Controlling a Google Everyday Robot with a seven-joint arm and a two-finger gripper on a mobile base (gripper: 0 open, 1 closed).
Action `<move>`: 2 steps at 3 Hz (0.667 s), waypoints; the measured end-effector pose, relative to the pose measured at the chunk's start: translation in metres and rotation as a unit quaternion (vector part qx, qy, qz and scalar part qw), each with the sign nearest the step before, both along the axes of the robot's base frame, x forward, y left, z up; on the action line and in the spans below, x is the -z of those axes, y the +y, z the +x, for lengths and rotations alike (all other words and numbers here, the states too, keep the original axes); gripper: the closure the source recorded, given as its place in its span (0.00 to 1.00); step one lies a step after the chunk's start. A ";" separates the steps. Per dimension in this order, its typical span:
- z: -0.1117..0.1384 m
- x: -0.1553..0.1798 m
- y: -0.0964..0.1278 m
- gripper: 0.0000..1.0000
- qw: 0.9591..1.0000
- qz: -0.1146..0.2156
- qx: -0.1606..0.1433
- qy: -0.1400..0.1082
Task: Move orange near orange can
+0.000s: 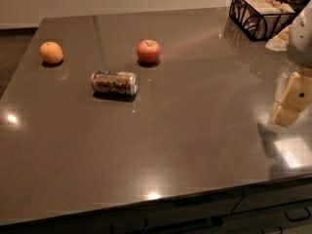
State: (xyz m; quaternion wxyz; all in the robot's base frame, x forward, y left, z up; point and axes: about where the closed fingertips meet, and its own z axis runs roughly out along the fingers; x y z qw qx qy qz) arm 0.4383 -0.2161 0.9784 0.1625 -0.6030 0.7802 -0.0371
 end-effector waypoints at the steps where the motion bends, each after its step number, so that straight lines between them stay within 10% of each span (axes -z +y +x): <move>1: 0.004 0.000 0.004 0.00 1.000 0.005 -0.001 -0.001; 2: 0.028 -0.001 0.024 0.00 0.999 0.033 -0.005 -0.003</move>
Offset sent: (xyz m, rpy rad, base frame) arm 0.0559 0.0475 -0.0008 0.1323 0.0044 0.0210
